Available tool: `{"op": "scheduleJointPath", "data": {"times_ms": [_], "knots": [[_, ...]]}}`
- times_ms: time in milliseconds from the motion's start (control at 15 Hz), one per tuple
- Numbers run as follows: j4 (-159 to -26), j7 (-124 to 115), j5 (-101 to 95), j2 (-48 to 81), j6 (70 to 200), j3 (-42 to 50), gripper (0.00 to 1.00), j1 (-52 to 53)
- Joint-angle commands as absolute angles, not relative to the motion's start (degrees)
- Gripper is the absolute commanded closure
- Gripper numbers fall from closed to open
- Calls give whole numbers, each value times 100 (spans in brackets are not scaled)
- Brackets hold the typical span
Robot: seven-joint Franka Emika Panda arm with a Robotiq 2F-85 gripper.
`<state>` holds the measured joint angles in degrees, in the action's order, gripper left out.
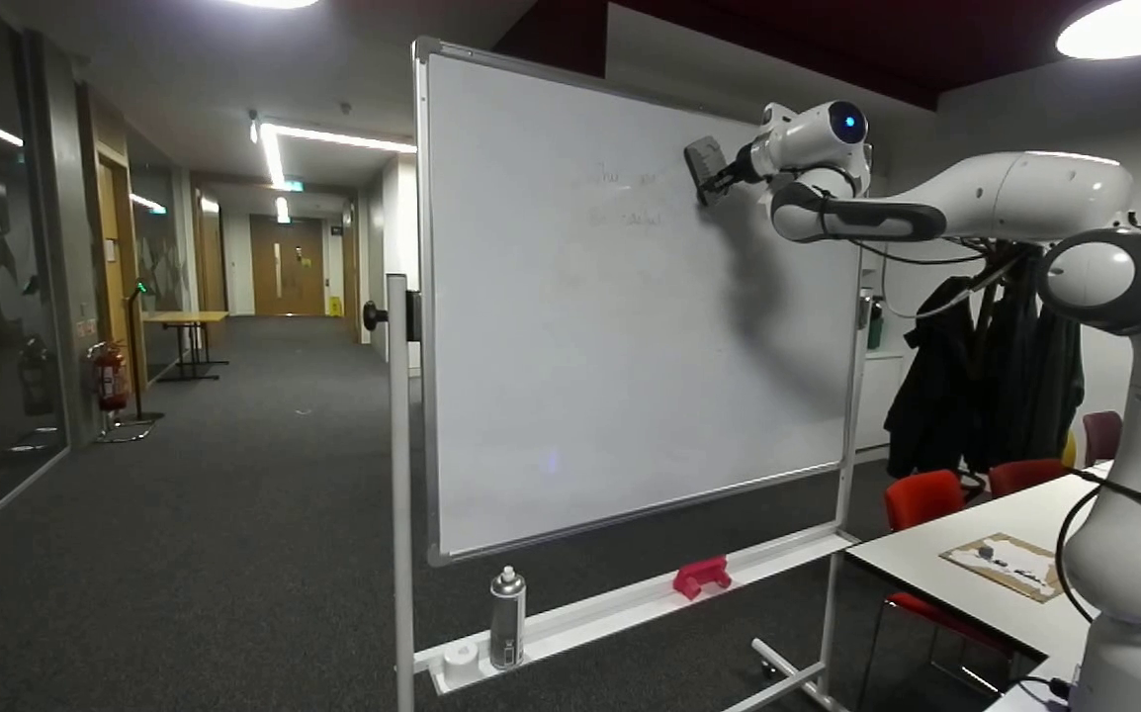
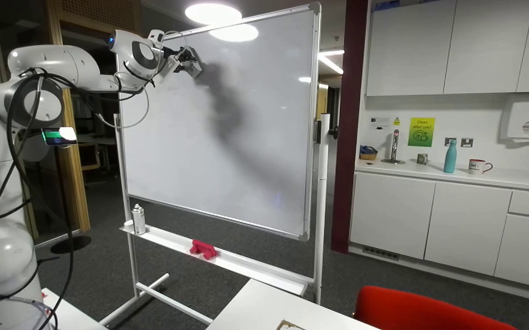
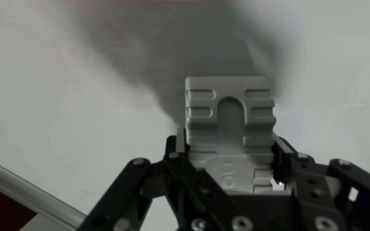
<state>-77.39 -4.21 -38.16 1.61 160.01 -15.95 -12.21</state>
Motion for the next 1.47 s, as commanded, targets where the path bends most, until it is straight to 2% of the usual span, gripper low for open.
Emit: {"op": "scheduleJointPath", "data": {"times_ms": [0,800,1400], "knots": [[-7583,-262,-3868,412,16054,-1624,65,-1182],[-9535,-484,-5659,-154,16595,-2052,65,-758],[-9370,-552,-6176,-21,16608,-2342,65,-539]]}}
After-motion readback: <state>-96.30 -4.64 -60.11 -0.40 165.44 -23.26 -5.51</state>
